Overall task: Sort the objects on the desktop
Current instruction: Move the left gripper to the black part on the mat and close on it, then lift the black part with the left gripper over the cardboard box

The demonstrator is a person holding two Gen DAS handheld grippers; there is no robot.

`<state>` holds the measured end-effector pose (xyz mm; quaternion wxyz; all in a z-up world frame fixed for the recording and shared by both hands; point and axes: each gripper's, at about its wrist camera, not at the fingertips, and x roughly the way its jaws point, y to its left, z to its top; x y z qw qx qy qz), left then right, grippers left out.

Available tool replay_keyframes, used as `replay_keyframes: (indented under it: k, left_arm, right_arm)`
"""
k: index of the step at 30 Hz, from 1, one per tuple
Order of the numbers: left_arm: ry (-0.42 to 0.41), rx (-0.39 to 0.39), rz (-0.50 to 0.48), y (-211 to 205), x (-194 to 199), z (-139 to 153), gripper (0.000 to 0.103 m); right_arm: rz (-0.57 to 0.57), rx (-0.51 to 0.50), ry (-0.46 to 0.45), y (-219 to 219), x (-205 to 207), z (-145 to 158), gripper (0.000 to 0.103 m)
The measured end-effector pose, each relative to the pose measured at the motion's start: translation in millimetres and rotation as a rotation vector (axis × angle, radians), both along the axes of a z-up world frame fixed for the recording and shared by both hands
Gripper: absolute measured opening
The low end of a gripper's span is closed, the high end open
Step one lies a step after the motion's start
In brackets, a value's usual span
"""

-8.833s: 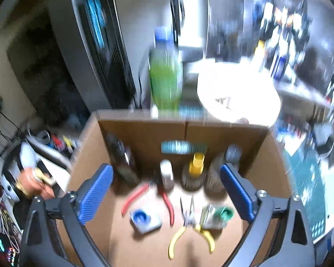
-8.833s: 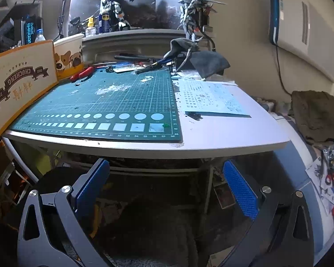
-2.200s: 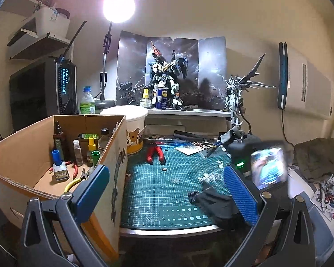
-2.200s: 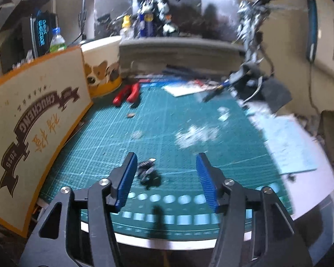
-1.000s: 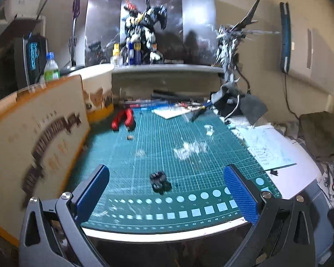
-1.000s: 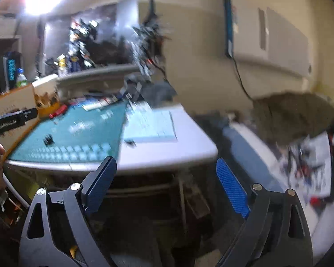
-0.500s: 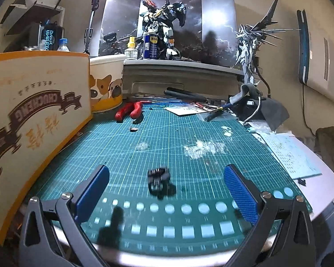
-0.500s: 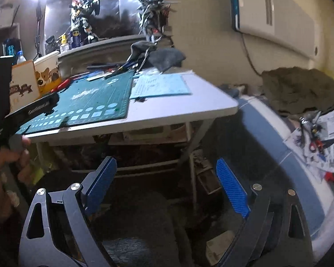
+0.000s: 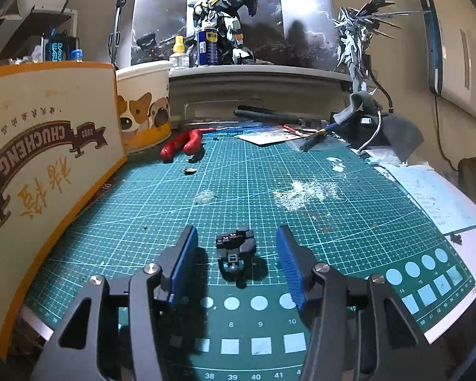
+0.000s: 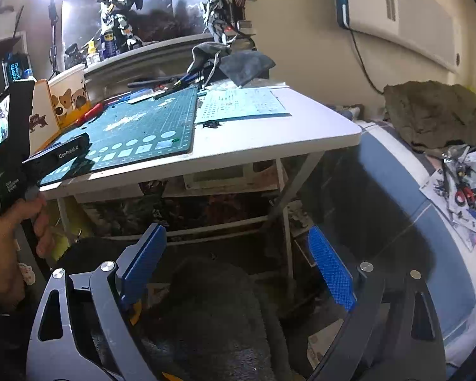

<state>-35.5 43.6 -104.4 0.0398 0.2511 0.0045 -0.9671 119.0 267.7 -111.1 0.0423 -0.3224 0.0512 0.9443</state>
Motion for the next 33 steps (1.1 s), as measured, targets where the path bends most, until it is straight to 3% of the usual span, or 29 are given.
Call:
replay_keyframes:
  k: [1,2,11,17,21,27,31,33]
  left_arm:
    - [0.002,0.004,0.0,-1,1,0,0.038]
    - [0.003,0.001,0.0,-1,2,0,0.024]
    - [0.019,0.039,-0.029,-10,6,24,0.024]
    - [0.036,0.044,-0.054,-19,14,62,0.024]
    - [0.063,0.044,-0.077,-31,29,106,0.024]
    - [0.142,0.054,-0.09,-90,69,209,0.024]
    - [0.148,-0.018,-0.013,-151,68,257,0.024]
    - [0.111,-0.042,0.04,-185,54,268,0.024]
  right_arm:
    - [0.002,0.001,0.0,-1,0,0,0.091]
    - [0.005,0.003,-0.002,-3,-1,0,0.091]
    - [0.024,-0.002,-0.01,-9,-4,-1,0.091]
    - [0.048,0.0,0.012,-15,-4,4,0.091]
    - [0.067,-0.012,0.032,-18,-5,7,0.091]
    - [0.098,-0.025,0.066,-20,-8,12,0.091]
    - [0.108,-0.04,0.082,-19,-8,13,0.091]
    - [0.107,-0.057,0.085,-16,-8,11,0.091]
